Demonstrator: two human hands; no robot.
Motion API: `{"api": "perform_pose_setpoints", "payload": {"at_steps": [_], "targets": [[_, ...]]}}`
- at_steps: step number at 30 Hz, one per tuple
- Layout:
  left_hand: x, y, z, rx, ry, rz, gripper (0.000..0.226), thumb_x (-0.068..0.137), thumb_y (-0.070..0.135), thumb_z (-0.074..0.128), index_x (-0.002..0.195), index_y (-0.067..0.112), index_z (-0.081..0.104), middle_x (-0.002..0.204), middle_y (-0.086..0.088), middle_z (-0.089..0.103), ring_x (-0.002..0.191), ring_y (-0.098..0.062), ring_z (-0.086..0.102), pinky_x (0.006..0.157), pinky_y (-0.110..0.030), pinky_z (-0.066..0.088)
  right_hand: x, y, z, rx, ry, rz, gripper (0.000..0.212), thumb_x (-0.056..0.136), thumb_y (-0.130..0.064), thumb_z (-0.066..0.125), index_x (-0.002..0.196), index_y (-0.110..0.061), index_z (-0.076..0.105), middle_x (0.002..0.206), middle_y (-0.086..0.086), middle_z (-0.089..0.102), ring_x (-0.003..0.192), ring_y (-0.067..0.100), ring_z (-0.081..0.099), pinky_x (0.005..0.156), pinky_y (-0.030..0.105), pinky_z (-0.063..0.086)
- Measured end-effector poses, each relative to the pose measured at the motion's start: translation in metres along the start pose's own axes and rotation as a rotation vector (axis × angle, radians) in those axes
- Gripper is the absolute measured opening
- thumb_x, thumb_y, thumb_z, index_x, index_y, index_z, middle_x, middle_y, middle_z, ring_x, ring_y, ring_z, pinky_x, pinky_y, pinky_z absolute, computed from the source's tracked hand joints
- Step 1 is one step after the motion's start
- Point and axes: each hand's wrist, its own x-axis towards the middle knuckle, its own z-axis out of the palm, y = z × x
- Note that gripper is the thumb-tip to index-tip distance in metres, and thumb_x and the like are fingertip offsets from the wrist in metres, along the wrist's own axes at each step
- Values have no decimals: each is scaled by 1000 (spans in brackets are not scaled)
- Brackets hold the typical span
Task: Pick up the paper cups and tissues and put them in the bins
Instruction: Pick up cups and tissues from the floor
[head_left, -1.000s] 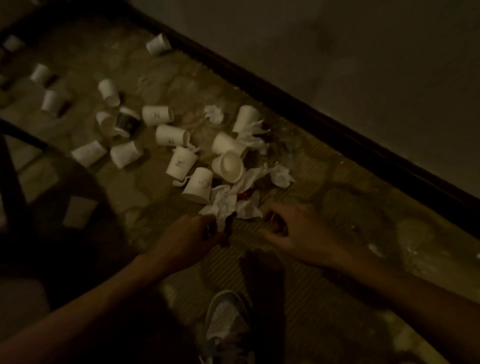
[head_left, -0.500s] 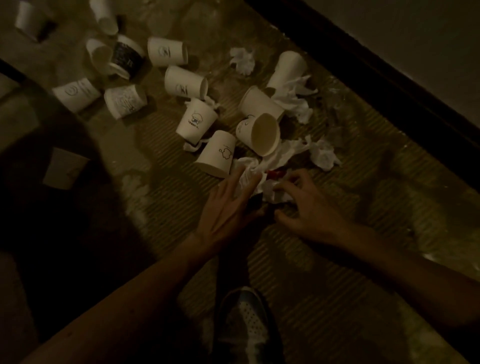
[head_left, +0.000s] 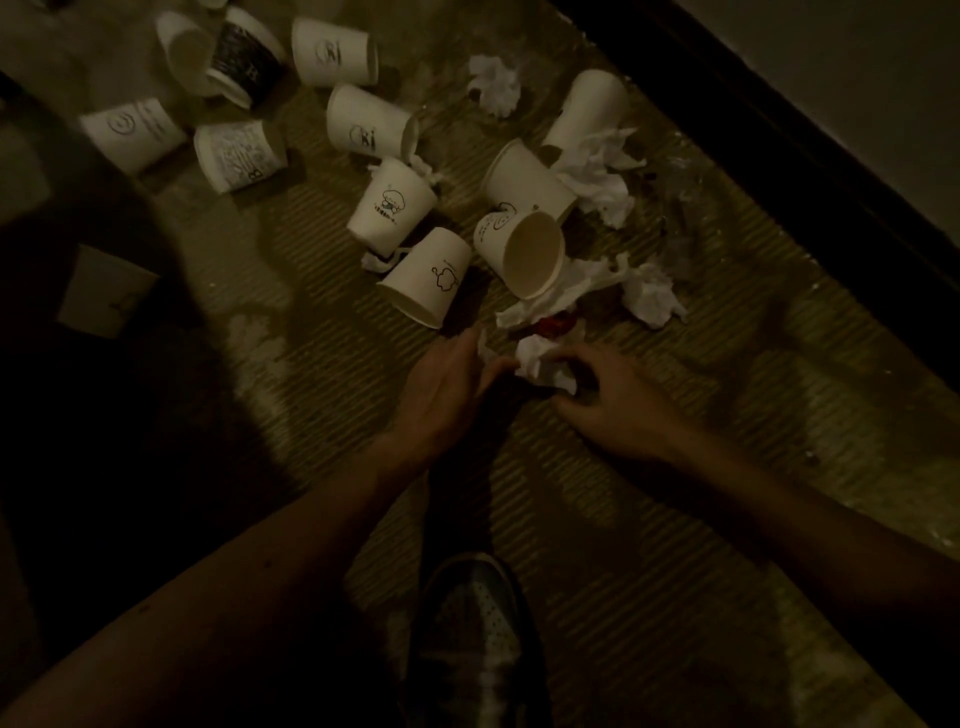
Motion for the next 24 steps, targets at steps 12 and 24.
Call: {"api": "perform_pose_setpoints", "payload": {"at_steps": [12,24], "targets": [[-8,50,13,-637,45,-396,50,87,72,42,74,26,59,63,12,65,55,3,61,47,-9,41,3,-13,15,667,-170,376,46,88,9,52,129,-11,60,91,6,68,74,15,62,65,25,49],[-37,48,11,-796,182,-462,57,99,43,53,85,-13,55,65,-13,65,54,-12,63,48,-22,49,5,-9,2,381,154,301,8,90,-26,67,83,-22,65,76,-3,67,65,6,61,56,20,45]]}}
